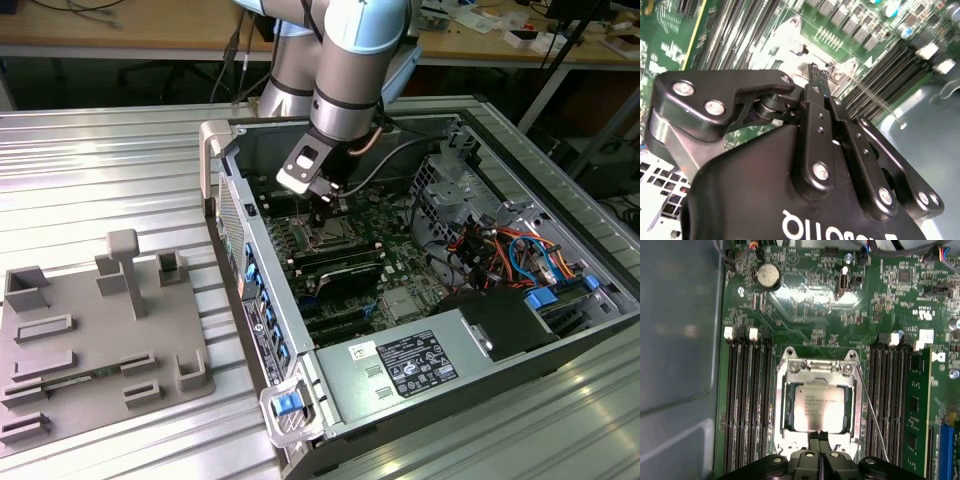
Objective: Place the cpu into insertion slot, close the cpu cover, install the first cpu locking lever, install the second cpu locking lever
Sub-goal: 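Close the cpu cover, then install the first cpu locking lever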
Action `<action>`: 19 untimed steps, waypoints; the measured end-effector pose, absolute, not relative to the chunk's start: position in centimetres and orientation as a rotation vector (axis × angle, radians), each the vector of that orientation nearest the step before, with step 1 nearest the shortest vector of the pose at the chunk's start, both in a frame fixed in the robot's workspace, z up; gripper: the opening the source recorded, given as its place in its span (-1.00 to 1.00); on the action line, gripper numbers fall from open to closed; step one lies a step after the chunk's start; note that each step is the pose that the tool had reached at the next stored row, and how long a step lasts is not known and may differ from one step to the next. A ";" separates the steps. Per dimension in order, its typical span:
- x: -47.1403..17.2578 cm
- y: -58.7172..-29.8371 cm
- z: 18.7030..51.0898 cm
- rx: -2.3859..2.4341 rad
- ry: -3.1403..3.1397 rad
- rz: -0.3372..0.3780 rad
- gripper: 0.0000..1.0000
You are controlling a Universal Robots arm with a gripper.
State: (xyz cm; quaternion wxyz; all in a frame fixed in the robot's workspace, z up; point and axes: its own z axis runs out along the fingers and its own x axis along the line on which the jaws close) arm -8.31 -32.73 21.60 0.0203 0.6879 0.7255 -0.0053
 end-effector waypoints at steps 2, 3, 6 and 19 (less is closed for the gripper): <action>-7.3 -32.7 21.6 2.133 2.250 -0.016 -0.79; -6.8 -32.7 21.6 2.134 2.250 -0.017 -0.79; -6.2 -32.7 21.6 2.133 2.250 -0.016 -0.79; -6.0 -32.7 21.5 2.134 2.250 -0.016 -0.79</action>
